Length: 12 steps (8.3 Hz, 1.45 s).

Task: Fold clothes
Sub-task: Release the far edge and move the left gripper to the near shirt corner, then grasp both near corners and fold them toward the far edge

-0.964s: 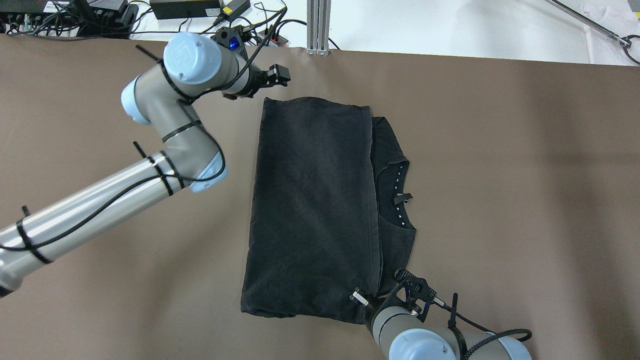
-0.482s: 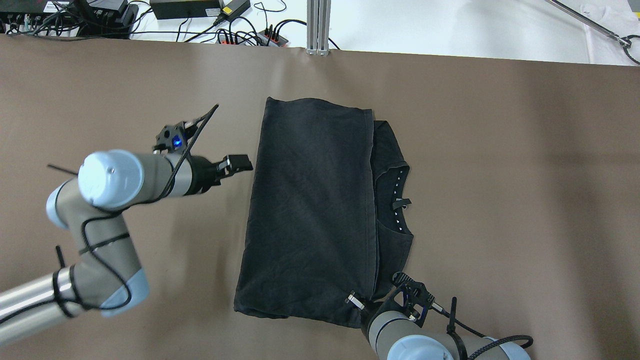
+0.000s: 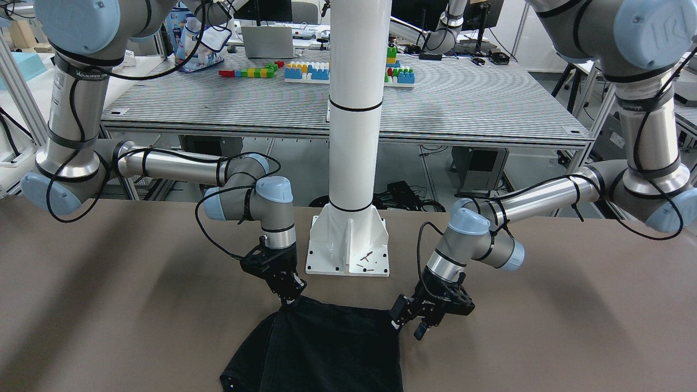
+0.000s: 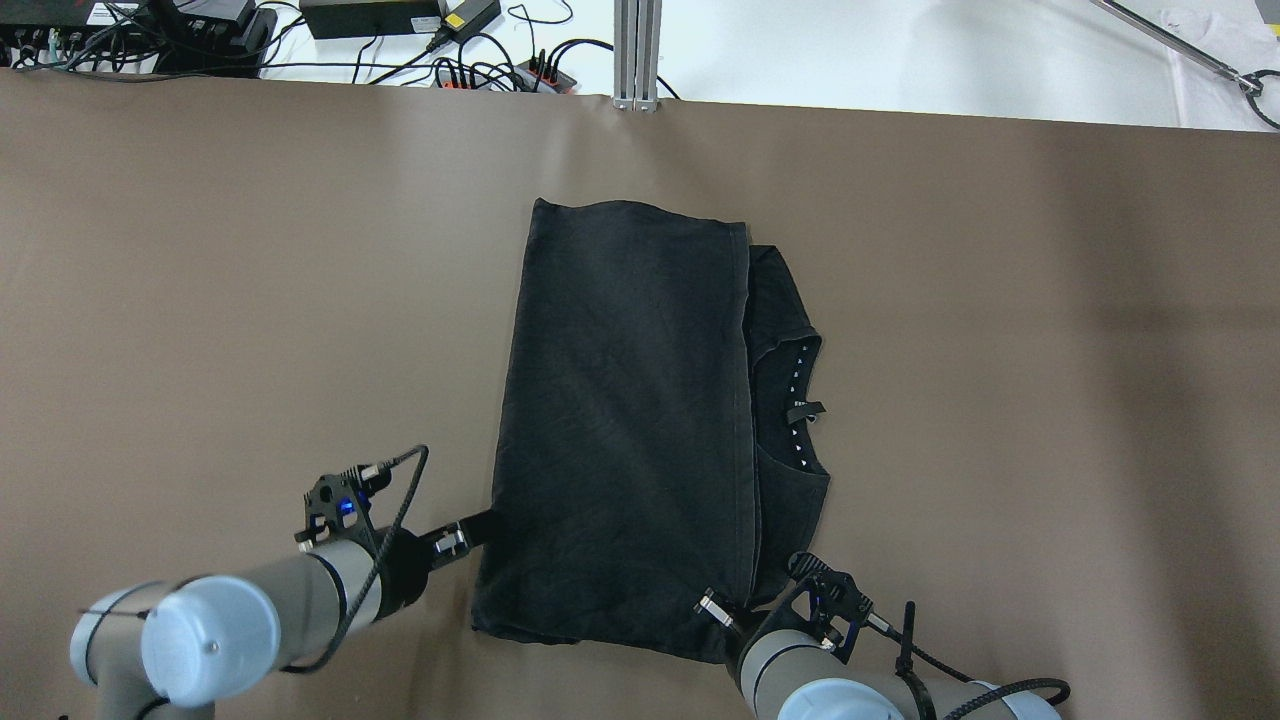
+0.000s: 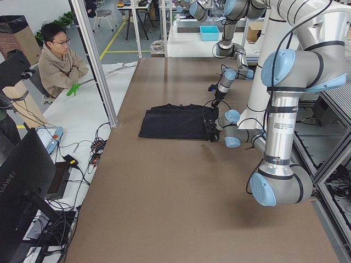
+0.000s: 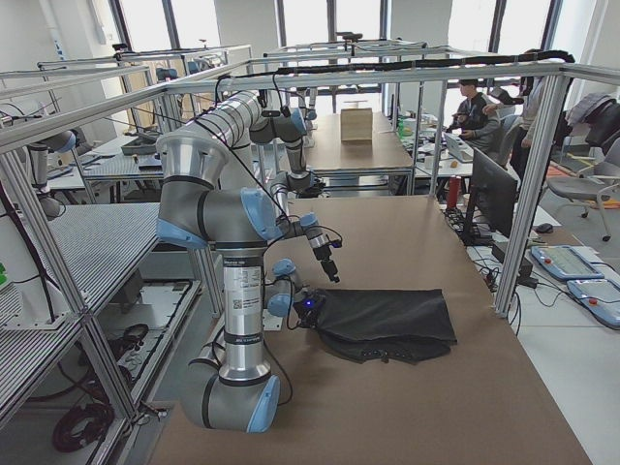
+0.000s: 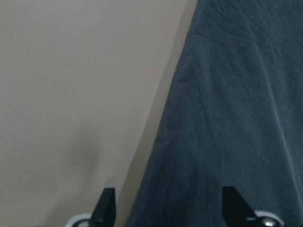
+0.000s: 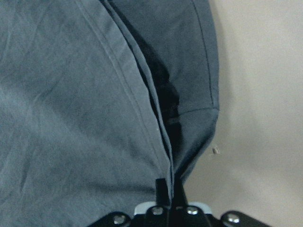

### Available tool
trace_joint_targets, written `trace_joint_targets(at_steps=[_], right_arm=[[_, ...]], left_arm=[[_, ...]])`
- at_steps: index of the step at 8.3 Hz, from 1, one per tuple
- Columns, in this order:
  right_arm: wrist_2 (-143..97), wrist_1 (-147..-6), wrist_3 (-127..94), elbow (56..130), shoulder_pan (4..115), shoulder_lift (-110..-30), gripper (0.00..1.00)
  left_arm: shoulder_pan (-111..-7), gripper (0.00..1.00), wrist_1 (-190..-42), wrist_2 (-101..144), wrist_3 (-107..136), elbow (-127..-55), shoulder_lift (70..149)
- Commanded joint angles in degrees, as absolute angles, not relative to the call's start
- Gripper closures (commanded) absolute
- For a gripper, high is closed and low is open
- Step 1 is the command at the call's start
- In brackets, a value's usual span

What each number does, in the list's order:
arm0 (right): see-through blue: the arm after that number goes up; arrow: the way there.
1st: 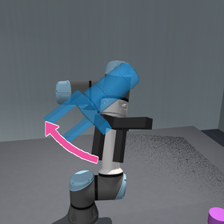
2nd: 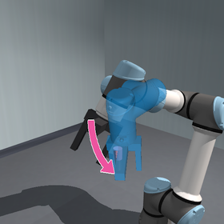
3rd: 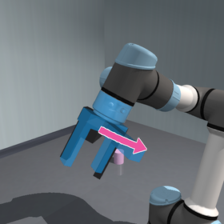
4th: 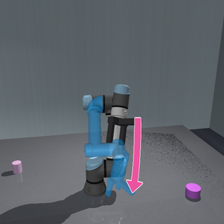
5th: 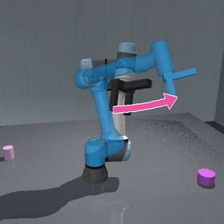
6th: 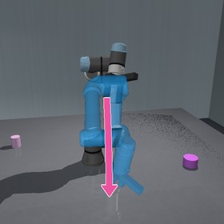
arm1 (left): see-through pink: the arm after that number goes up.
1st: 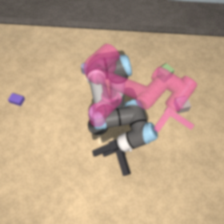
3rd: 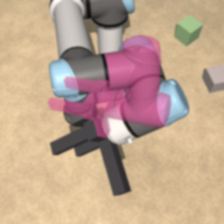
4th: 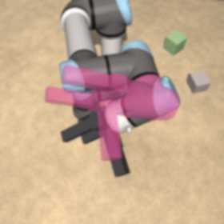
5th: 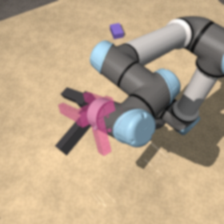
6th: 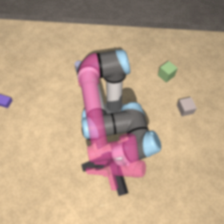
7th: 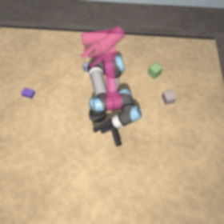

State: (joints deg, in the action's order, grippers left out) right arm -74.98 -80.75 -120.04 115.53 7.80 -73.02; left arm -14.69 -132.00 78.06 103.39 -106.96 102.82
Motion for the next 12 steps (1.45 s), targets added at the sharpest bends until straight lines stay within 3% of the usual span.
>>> trace_joint_targets(at_steps=[1,5,6,7,10,12], right_arm=[[-74.97,-80.77,-120.06,115.49,7.82,-72.86,1.00],[-74.97,-80.77,-120.06,115.49,7.73,-72.69,1.00],[-74.97,-80.77,-119.97,115.49,7.82,-72.69,1.00],[-75.06,-80.77,-119.97,115.49,7.82,-72.77,1.00],[-75.06,-80.77,-119.97,115.58,7.82,-72.77,1.00],[-75.06,-80.77,-119.71,117.23,8.26,-73.64,1.00]], left_arm=[[-6.96,0.29,-131.57,71.12,106.96,-106.79,102.30],[-5.71,0.43,-131.48,70.49,107.84,-106.00,102.31],[-5.71,0.60,-131.48,70.49,108.02,-106.17,102.30],[-5.80,0.97,-131.48,70.66,108.19,-106.52,102.30],[-6.85,1.00,-131.48,73.02,107.32,-107.83,102.13],[-7.56,1.00,-131.13,75.75,107.31,-112.47,98.90]])
